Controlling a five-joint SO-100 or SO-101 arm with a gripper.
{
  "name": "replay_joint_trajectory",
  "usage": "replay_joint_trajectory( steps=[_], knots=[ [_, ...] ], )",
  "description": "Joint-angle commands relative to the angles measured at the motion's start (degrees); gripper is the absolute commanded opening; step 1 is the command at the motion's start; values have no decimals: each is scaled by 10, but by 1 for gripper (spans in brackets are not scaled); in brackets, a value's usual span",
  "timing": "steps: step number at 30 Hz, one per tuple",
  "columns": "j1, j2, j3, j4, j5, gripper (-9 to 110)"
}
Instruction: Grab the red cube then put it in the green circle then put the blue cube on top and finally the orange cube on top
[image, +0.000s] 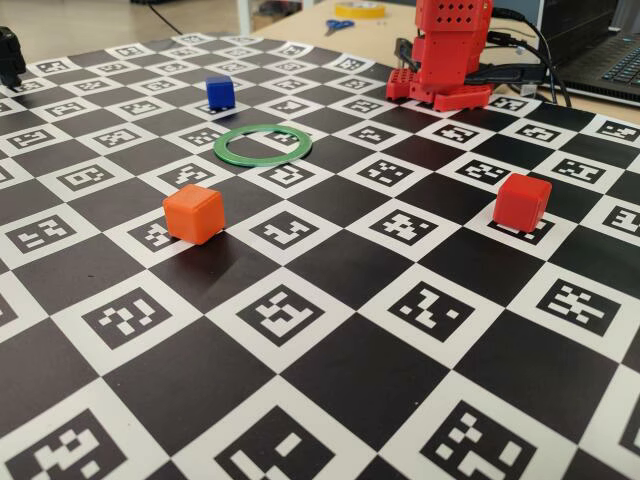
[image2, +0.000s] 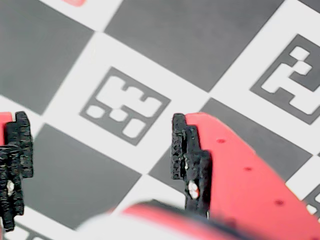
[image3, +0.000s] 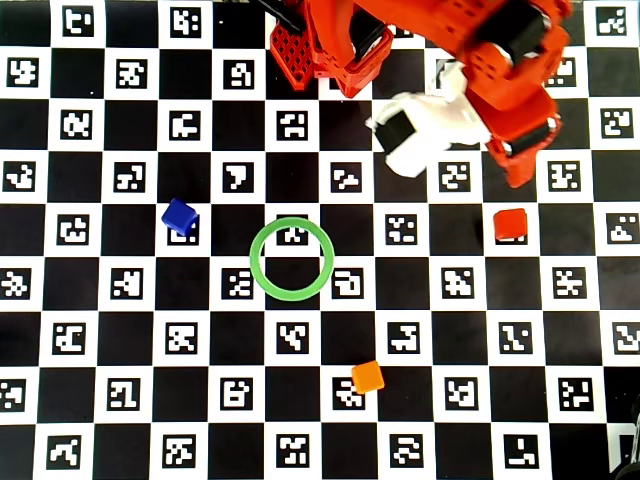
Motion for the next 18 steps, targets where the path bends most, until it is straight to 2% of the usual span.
replay_joint_trajectory(
  steps=[1,7,13,18],
  knots=[
    [-3,-26,-67,8,29,28],
    [1,-120,-164,36,111,43],
    [-12,-215,-287,60,203,44],
    [-22,-230,-297,46,221,44]
  ],
)
